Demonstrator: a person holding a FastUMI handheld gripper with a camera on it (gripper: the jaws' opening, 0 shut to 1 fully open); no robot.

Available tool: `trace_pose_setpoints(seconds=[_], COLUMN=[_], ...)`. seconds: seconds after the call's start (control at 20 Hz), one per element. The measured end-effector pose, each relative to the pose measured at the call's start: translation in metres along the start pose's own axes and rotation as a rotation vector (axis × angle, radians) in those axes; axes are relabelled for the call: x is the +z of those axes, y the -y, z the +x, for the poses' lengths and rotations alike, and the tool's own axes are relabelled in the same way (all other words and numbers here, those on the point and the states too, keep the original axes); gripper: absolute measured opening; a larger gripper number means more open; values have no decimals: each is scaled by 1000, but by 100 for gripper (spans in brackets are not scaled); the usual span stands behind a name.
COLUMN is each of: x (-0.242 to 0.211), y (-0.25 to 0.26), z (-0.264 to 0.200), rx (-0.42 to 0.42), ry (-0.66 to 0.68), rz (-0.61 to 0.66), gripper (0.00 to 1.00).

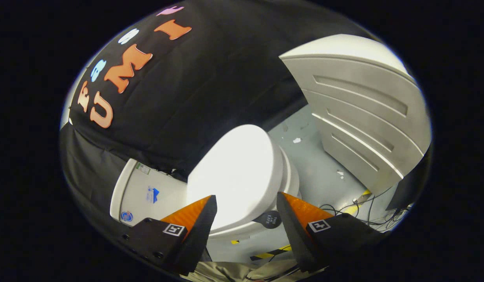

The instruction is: Open the toilet lid.

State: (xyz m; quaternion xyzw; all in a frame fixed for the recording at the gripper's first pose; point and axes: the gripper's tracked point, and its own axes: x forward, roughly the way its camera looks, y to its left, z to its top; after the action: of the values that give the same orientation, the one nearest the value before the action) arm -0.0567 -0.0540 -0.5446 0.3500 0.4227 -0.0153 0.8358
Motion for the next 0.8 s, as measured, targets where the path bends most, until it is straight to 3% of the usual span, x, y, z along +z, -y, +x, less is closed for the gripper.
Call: trace_pose_setpoints(seconds=[0.2, 0.45, 0.8], x=[-27, -59, -75], y=[21, 39, 46], z=[27, 44, 51], rx=[-5, -12, 10], ry=[-78, -166, -194], rz=[102, 134, 241], gripper=[99, 99, 83])
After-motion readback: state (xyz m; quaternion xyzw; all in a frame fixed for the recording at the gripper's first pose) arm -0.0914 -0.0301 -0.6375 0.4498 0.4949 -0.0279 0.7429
